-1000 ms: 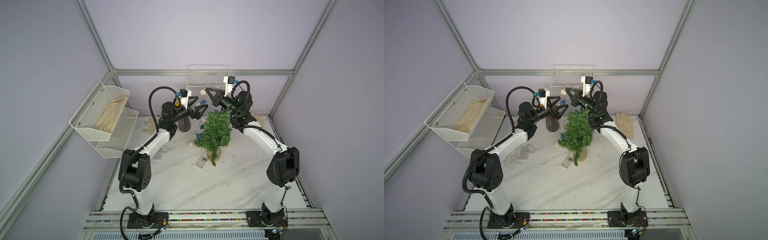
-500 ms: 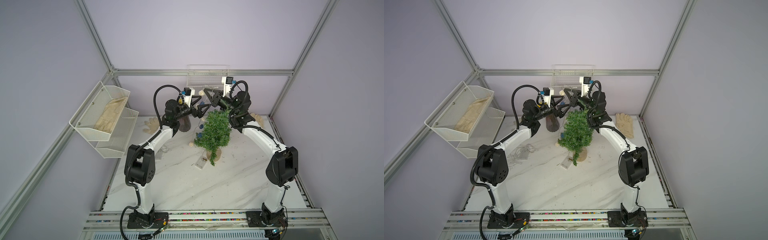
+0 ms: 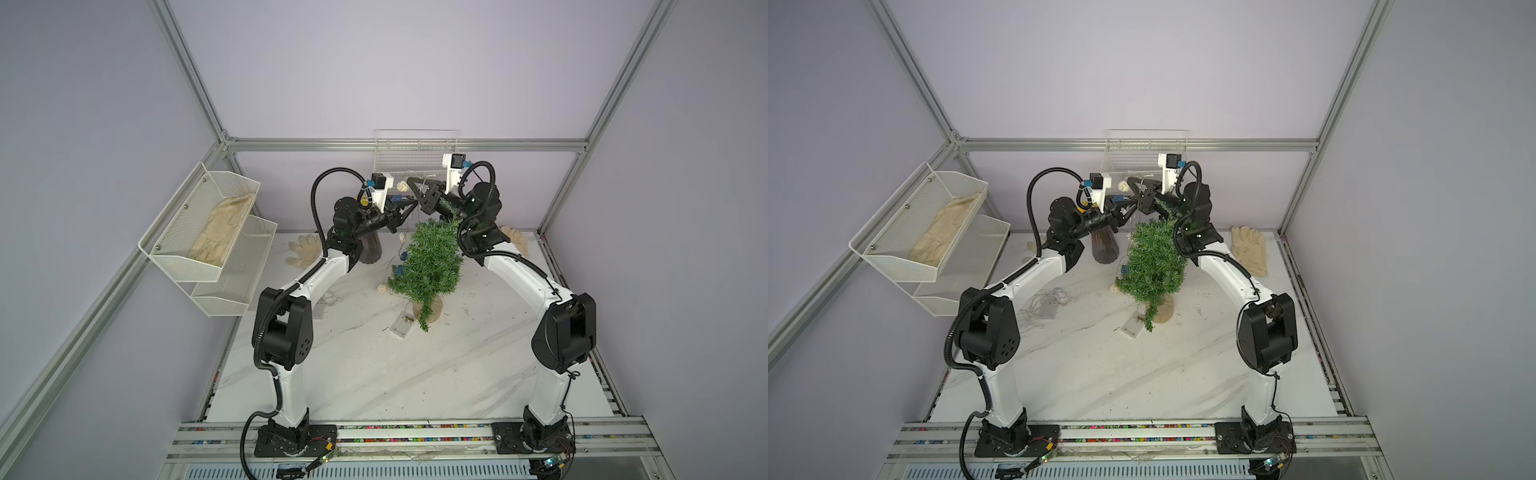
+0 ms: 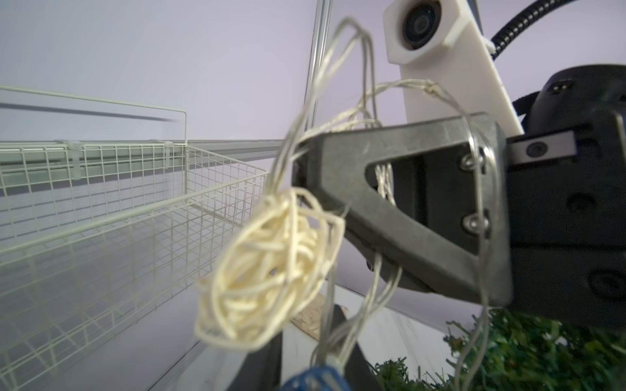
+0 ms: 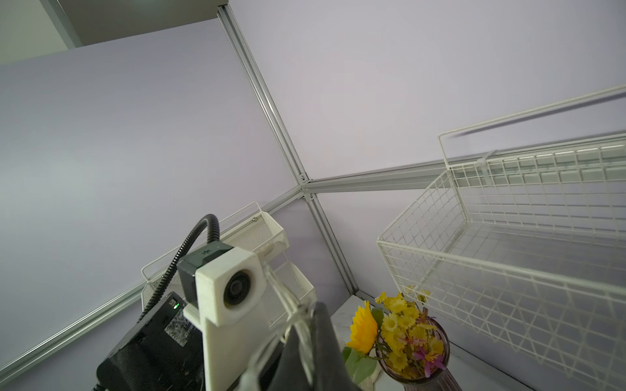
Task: Remove string lights from the small christmas tree
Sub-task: Remove the light string from the Christmas tree.
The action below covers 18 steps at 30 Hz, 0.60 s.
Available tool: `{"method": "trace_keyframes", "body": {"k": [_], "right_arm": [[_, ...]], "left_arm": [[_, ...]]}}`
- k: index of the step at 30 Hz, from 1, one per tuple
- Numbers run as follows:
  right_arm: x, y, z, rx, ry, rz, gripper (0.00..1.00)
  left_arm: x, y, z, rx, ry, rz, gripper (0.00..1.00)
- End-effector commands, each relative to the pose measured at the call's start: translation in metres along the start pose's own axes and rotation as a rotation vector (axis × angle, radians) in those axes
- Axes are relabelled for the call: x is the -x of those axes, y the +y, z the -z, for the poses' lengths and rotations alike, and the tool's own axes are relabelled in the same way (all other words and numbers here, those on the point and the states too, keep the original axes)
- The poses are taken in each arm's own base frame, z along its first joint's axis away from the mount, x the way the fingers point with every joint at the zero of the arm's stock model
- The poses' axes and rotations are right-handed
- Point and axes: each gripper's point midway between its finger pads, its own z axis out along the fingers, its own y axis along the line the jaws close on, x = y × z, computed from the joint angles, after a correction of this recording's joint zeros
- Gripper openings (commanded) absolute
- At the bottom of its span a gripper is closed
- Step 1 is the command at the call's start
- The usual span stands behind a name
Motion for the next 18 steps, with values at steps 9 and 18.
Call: {"method": "trace_keyframes", "body": {"k": [9, 18], "right_arm": [[0.0, 0.0, -0.004, -0.017, 0.01, 0.009, 0.02], [0.001, -0.003, 0.0, -0.051, 0.011, 0.012, 0.55]], "left_arm": [[0.067, 0.019, 0.022, 0.176, -0.177, -0.007, 0.0], [0.088, 0.049, 0.067, 0.357, -0.255, 0.068, 0.0]]}}
